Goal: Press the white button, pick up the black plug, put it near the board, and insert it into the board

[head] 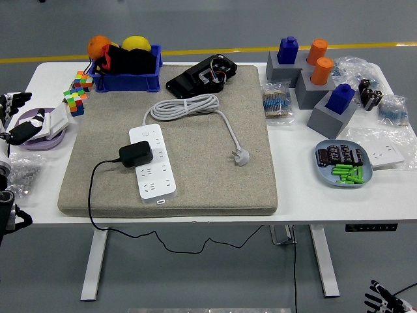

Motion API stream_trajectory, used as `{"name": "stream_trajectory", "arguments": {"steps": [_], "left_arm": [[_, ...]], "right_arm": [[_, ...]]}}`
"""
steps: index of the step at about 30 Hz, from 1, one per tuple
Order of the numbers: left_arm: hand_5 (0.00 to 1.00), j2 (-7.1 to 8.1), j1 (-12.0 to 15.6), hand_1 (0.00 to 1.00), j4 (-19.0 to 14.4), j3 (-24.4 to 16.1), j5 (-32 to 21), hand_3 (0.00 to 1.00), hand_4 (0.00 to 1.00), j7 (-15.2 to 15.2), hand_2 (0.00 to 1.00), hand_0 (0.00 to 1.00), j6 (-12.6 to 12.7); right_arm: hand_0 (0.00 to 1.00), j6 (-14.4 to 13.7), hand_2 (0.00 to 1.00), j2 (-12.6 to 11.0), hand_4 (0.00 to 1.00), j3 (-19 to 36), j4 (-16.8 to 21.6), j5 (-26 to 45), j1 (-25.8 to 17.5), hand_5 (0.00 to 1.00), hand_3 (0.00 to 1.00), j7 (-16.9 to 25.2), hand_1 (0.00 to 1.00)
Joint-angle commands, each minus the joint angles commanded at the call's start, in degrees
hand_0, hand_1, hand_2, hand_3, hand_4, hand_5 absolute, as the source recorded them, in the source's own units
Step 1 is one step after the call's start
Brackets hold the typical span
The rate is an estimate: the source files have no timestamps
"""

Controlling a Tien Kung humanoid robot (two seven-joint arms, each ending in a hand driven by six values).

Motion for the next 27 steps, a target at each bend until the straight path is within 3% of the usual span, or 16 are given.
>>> {"name": "stream_trajectory", "arguments": {"steps": [27], "left_arm": [[0.002, 0.02, 2.4, 0.783, -1.7, 0.1, 0.6, 0.641, 0.688, -0.1, 0.715, 0.801, -0.3]], "right_arm": [[0.723, -0.1, 0.554, 1.1, 0.726, 0.7, -0.2, -0.7, -1.5, 0.486, 0.648, -0.2, 0.606]]}}
